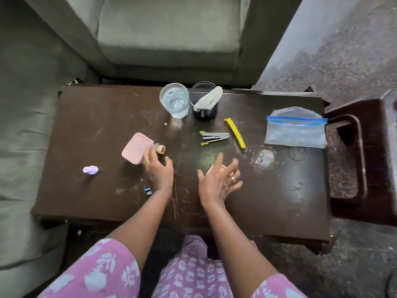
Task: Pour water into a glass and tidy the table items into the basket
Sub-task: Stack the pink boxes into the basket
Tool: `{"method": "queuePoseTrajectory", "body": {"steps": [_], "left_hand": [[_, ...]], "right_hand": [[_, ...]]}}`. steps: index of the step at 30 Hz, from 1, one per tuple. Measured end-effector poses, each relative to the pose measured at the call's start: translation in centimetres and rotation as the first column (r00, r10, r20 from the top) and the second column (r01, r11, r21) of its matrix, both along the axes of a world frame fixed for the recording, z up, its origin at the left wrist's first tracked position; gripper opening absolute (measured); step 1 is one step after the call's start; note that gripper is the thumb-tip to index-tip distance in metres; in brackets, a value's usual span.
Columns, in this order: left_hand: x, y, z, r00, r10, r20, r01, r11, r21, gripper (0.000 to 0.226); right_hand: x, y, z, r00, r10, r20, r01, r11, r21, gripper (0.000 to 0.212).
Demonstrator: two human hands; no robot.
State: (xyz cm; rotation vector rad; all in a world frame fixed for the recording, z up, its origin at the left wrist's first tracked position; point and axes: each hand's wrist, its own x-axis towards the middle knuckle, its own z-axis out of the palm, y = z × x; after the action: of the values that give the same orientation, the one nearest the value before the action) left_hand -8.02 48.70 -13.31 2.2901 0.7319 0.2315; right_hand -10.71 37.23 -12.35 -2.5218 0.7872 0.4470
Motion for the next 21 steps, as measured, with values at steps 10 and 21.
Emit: {"method": "queuePoseTrajectory", "body": {"steps": [10, 21], "left_hand": [[0.9, 9.3, -2.5, 0.941, 0.030, -0.336, 0.000, 0.996, 0.088, 0.085], [-0.9, 8.6, -3.2, 0.974, 0.111, -0.198, -0.108, 0.994, 0.023, 0.075]], "right_hand": [[-1.3, 3.7, -1.1, 0.947, -0.239, -0.214, 0.261, 0.962, 0.082, 0.082], [-1.4, 3.8, -0.8, 0.990, -0.131, -0.047, 0.136, 0.982, 0.130, 0.065]]}}
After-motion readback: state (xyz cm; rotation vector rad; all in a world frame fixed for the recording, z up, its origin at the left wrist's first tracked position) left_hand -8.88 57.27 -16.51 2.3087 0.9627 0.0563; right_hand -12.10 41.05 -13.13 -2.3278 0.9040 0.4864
